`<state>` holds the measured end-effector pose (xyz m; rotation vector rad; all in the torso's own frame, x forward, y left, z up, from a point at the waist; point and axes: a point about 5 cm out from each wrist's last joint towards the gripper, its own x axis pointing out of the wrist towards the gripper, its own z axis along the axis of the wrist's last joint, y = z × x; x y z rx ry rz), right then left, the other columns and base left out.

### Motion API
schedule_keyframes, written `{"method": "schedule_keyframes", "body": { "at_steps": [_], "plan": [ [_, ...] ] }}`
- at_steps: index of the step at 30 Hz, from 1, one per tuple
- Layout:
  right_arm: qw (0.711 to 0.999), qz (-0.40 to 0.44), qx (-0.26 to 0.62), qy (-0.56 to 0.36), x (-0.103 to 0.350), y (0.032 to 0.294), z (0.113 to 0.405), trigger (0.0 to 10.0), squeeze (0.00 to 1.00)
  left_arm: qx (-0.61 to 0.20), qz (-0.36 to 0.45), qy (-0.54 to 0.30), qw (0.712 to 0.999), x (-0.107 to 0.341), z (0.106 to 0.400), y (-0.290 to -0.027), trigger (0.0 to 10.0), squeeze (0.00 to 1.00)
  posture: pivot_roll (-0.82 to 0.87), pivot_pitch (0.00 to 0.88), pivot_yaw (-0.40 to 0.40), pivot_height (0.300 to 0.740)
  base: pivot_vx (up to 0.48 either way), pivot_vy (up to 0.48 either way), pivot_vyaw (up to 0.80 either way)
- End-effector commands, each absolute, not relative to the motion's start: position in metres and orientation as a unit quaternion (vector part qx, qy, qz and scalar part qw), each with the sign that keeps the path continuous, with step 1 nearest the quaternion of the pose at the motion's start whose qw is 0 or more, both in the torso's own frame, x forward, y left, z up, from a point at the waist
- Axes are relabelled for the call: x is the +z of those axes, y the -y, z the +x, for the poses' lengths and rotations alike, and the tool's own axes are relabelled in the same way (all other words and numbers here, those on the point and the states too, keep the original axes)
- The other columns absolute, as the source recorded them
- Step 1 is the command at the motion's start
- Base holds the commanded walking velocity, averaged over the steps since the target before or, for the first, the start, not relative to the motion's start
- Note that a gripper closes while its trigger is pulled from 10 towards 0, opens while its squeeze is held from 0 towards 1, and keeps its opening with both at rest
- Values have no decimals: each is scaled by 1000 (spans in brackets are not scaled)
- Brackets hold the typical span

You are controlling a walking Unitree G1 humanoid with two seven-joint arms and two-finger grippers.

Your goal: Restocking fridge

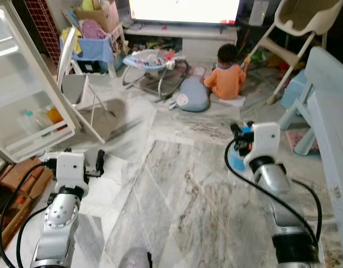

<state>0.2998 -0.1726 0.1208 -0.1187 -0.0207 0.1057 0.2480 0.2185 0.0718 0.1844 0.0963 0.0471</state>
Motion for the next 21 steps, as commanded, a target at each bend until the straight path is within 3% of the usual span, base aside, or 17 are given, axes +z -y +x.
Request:
{"method": "schedule_keyframes", "body": {
  "at_steps": [1,7,11,13,21],
  "plan": [
    [995,-57,77,36,131,162,305,10000,0,34,92,-47,994,74,249,-227,10000,0,95,0,9,740,0,480,0],
    [993,-85,75,18,133,171,317,10000,0,19,95,-46,994,77,256,-230,10000,0,98,0,24,740,0,480,0],
    [979,-184,76,42,133,168,312,10000,0,10,98,-45,994,78,256,-229,10000,0,105,0,18,740,0,453,0],
    [982,-158,76,68,138,167,308,10000,0,14,93,-44,995,78,256,-228,10000,0,108,0,14,740,0,446,0],
    [997,-76,5,23,118,173,297,10000,0,24,82,-28,996,79,259,-222,10000,0,132,0,-16,740,0,449,0]
  ]
}}
